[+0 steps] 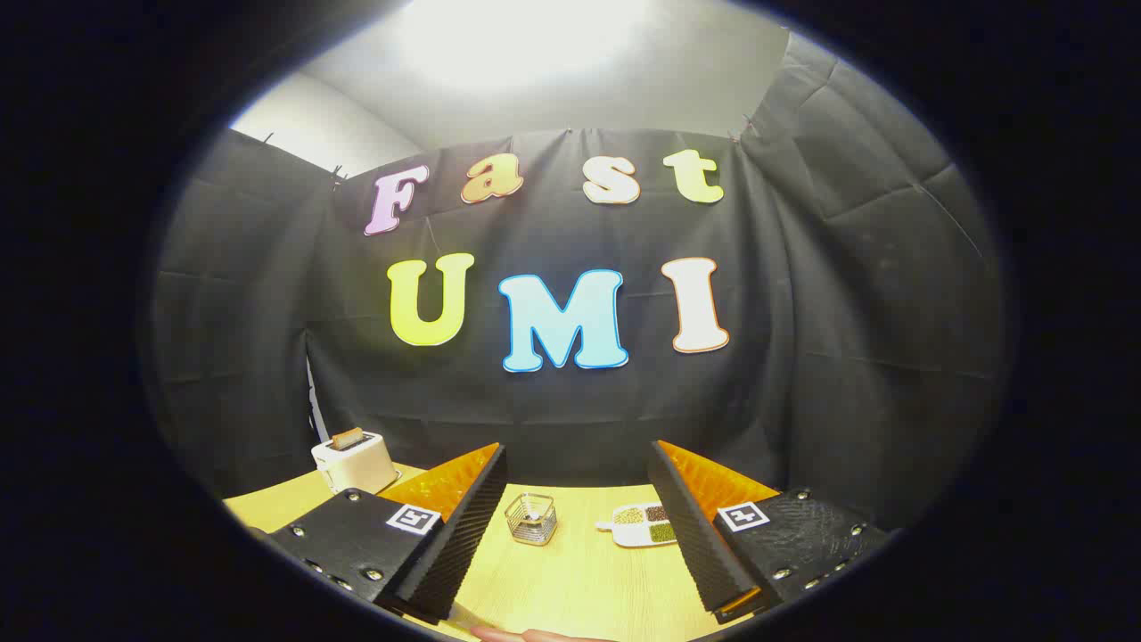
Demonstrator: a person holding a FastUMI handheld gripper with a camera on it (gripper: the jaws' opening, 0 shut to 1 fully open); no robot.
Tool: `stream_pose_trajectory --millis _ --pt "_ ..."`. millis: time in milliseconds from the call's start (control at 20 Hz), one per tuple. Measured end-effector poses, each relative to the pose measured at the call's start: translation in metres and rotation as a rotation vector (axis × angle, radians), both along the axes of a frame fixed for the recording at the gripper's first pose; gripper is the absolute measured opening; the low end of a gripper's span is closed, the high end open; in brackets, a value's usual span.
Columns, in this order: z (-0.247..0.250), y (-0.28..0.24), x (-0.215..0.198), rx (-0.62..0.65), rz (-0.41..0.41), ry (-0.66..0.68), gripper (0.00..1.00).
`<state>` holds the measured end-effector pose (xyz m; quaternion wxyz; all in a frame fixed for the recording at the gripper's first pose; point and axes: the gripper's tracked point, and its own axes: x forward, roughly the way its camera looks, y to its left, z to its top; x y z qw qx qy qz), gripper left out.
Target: Take the bottle from table, then pour the juice into the cup, finally place the bottle on the coaster
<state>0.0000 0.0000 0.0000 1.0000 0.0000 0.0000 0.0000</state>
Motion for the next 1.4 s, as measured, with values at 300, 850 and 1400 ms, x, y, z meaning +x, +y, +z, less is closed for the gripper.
stream_pose_trajectory --millis 300,850,1400 --pt "-0.003 0.0 0.004 -0.003 -0.001 -0.004 0.98" --pt "-0.012 0.003 0.007 0.0 0.011 0.002 0.98" --pt "-0.024 0.026 0.01 -0.001 0.046 -0.012 0.98"
